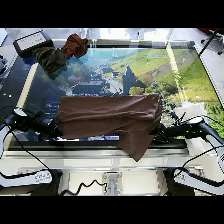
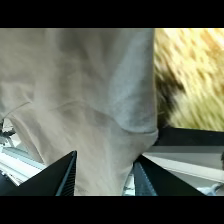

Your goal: Fold the shirts.

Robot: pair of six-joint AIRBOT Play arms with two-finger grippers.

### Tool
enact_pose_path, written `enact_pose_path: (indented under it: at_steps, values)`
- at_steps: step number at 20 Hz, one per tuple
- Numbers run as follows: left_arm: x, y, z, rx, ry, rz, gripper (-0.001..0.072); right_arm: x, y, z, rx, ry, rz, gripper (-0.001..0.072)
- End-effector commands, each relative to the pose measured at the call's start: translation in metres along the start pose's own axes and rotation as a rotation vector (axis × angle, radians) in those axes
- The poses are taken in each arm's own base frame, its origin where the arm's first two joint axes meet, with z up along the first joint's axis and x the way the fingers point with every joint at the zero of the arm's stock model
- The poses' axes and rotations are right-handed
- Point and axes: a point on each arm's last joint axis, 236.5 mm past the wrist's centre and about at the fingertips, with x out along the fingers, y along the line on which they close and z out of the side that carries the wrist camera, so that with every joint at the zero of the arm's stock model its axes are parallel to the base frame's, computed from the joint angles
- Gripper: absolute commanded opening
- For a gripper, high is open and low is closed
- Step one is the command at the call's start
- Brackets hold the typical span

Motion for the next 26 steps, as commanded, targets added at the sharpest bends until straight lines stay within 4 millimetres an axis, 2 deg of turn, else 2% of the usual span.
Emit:
enact_pose_path:
  at_steps: [1,2,3,5,9,12,15,17,21,24,26]
  values:
    - [0.000,0.000,0.002,0.012,-0.006,0.000,0.0014,0.003,-0.005,0.006,0.008,-0.024,-0.027,0.0423]
    - [0.000,0.000,0.001,0.012,-0.006,0.000,0.0014,0.003,-0.005,0.006,0.014,-0.026,-0.028,0.0423]
    - [0.000,0.000,0.001,0.015,-0.006,0.000,0.0014,0.003,-0.005,0.007,0.015,-0.027,-0.027,0.0380]
    - [0.000,0.000,0.001,0.017,-0.004,0.000,0.0014,0.003,-0.004,0.006,0.014,-0.026,-0.027,0.0054]
    - [0.000,-0.001,-0.003,0.050,0.013,-0.005,0.0014,0.002,0.001,-0.003,-0.062,0.012,-0.007,0.0037]
    - [-0.003,-0.017,-0.024,0.167,0.093,-0.075,0.0013,-0.004,0.017,-0.015,-0.161,0.043,0.046,0.0036]
    - [-0.017,-0.041,-0.041,0.253,0.111,-0.166,0.0013,-0.025,0.052,-0.016,-0.244,-0.043,0.132,0.0035]
    - [-0.031,-0.057,-0.043,0.294,0.053,-0.203,0.0013,-0.046,0.082,-0.015,-0.311,-0.137,0.191,0.0035]
    - [-0.063,-0.079,-0.032,0.364,-0.114,-0.219,0.0013,-0.092,0.124,-0.011,-0.449,-0.312,0.220,0.0034]
    - [-0.095,-0.114,-0.007,0.372,-0.252,-0.309,0.0012,-0.125,0.149,0.013,-0.491,-0.446,0.226,0.0034]
    - [-0.125,-0.141,0.009,0.397,-0.357,-0.375,0.0011,-0.146,0.163,0.031,-0.515,-0.526,0.220,0.0034]
